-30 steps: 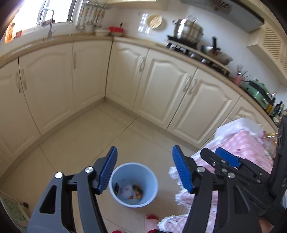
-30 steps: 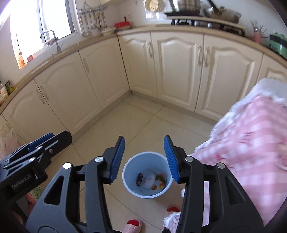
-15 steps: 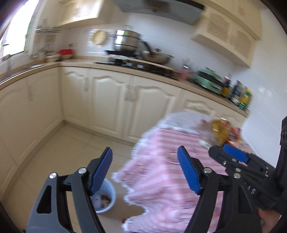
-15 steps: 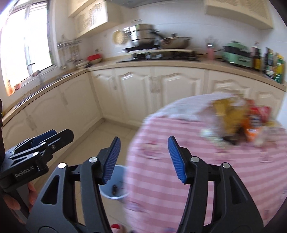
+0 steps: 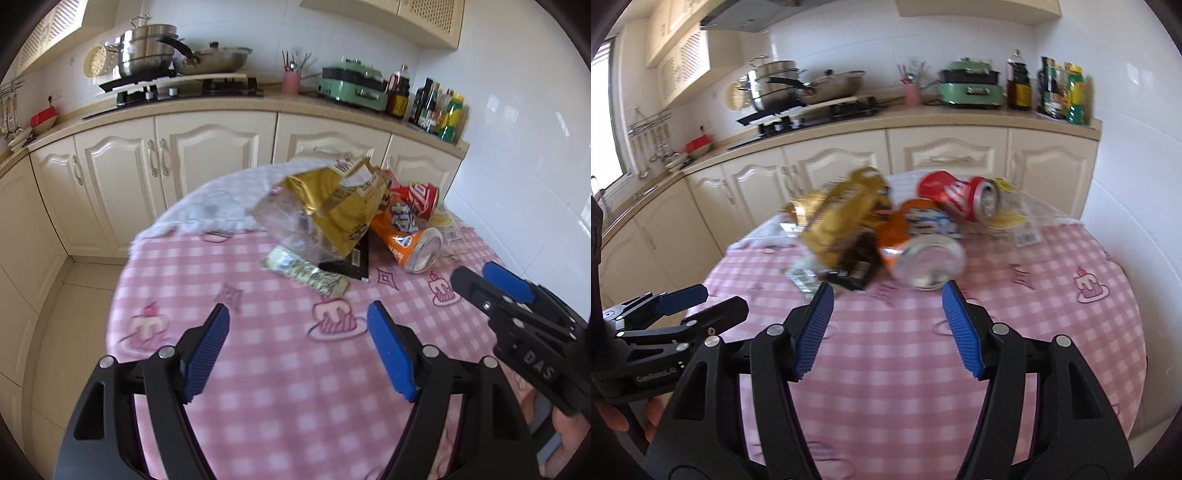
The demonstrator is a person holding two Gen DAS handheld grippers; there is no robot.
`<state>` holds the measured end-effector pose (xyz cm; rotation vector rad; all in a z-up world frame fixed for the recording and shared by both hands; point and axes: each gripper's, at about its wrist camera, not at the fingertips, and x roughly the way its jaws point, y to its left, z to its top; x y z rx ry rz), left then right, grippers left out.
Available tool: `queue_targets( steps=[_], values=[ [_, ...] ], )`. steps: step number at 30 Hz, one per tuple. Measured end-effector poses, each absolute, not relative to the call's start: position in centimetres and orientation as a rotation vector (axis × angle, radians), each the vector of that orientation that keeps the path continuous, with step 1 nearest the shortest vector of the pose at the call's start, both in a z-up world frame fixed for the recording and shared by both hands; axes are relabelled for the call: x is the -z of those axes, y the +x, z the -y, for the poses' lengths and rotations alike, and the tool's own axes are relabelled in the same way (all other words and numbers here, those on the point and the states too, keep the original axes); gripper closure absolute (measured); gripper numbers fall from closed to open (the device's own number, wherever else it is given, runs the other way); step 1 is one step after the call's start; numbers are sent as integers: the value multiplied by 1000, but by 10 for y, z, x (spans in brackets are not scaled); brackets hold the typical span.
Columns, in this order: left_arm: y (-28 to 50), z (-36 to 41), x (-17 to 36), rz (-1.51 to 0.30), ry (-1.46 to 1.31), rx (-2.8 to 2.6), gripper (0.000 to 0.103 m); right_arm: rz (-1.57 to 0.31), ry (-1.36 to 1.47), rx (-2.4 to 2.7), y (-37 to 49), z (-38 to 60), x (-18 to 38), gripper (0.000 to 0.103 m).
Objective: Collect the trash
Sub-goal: 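Move both grippers back to the table and grasp the green-white wrapper strip with the left gripper, then hold the wrapper strip in the left gripper while the right gripper grasps the gold foil bag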
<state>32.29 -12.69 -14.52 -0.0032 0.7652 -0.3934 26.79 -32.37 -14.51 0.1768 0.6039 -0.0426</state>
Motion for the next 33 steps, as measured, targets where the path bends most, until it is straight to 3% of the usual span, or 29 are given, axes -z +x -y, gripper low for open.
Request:
queue_targets(
  steps=[17,20,22,26,27,30,33],
  values=[
    [404,173,186,-904,49,265,28,-629,220,60,300,358,162,37],
    [402,169,186,-899,67,270,42,-627,216,55,300,356,161,37],
    [401,162,185,-896,67,293,58,-627,211,54,300,354,160,36],
    [397,147,184,-892,31,351,74,-621,200,41,298,342,155,36],
    [395,140,184,-890,16,352,86,-619,197,35,298,338,153,36],
    [388,124,183,-888,-52,391,96,-618,180,10,299,322,148,36],
    [377,107,177,-854,-74,393,99,-629,179,-30,305,304,146,36]
  ],
)
